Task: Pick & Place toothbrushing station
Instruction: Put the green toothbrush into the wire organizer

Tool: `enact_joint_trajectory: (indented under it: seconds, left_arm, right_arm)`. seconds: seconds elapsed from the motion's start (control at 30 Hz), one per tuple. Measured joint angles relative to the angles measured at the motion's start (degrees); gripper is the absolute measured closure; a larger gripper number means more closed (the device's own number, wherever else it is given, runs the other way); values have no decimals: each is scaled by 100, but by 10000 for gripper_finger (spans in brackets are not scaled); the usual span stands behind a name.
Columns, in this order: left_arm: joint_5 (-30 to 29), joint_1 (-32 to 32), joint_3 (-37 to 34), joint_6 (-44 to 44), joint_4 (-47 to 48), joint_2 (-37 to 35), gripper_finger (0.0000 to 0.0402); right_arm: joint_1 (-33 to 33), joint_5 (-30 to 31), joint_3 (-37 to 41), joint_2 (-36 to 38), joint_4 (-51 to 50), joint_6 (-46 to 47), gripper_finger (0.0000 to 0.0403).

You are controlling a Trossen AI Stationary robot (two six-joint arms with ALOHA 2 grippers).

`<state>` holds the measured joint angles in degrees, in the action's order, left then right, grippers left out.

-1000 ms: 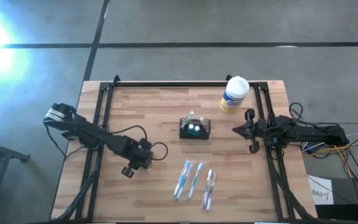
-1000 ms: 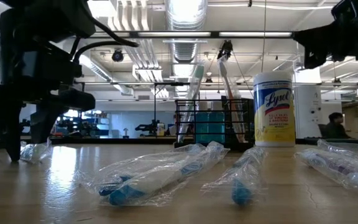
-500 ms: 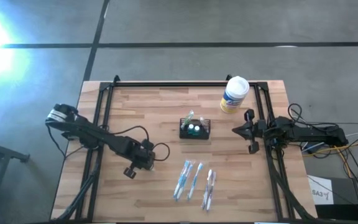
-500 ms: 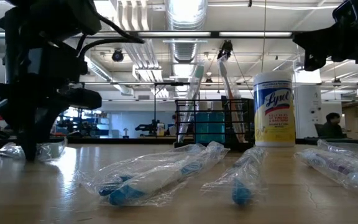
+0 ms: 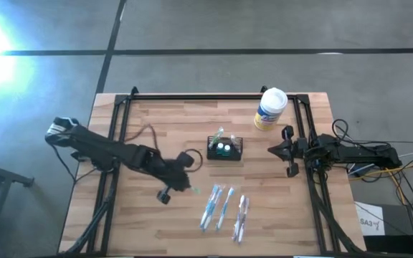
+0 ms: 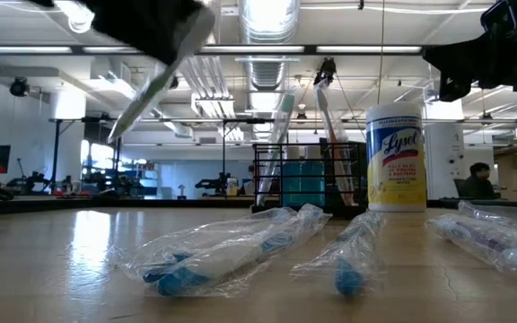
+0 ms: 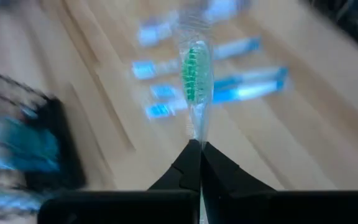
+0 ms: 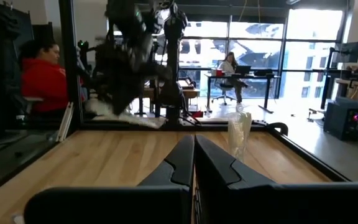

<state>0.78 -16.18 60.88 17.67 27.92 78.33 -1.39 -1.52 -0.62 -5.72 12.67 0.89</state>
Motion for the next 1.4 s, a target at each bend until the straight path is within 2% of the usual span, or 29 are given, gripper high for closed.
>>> enact_joint_trajectory:
  seconds: [0.1,0.23,0.37,0.43,0.6,0.73,0.9,0.97,1.17,1.4]
  left_arm:
    - [84,103,-95,160,-340,-636,400]
    - [121,363,-667,26,-1032,-1730,400]
    - [830,735,-1702,-462,-2126,-2944,401]
    - [985,918,-2358,-937,-2858,-3463,401]
    - [606,1153,-3876,-2278,-4692,-4425,401]
    - [549,1147,-4750,-2461,-5559,-4888,401]
    - [-13,1168,-5370,-2332,-5686,-5296,401]
    - [-30,1169,-5459,-2306,-5689,-5392,401]
    - [14,1169,-5471,-1760,-5554,-5808,401]
    - [-224,1171,-5463,-1743,-4928,-6349,401]
  right_arm:
    - [0,0,0,0,0,-2,394]
    - [0,0,0,0,-4,-2,394]
    - [0,0,0,0,-5,-2,394]
    - [0,0,0,0,-7,-2,394]
    - [0,0,0,0,-9,0,394]
    - [0,0,0,0,-11,0,394]
    - [0,0,0,0,-15,-1,394]
    - [0,0,0,0,-15,-1,394]
    - [0,0,0,0,-22,-2,394]
    - [0,0,2,0,-42,-22,394]
